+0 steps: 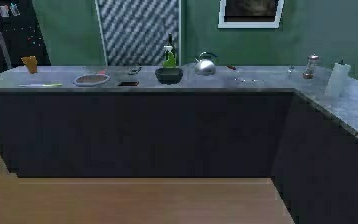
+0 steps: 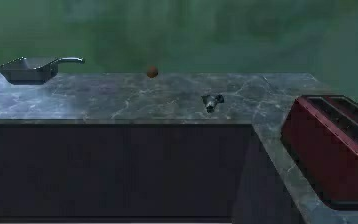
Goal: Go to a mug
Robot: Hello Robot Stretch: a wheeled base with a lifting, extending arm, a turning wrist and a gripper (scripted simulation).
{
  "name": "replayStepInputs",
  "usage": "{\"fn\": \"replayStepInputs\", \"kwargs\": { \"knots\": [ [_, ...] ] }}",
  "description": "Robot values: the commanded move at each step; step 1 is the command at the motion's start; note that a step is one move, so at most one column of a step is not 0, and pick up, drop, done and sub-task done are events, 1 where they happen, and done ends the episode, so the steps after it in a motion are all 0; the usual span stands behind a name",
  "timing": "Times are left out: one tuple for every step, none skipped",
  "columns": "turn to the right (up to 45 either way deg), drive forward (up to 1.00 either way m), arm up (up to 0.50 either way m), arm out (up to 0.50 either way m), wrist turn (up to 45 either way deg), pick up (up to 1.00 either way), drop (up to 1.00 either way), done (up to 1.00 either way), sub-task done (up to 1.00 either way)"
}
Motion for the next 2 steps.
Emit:
{"fn": "replayStepInputs", "kwargs": {
  "knots": [
    [0.0,0.05,0.00,0.00,0.0,0.00,0.00,0.00,0.00],
    [-45.0,0.00,0.00,0.00,0.0,0.00,0.00,0.00,0.00]
  ]
}}
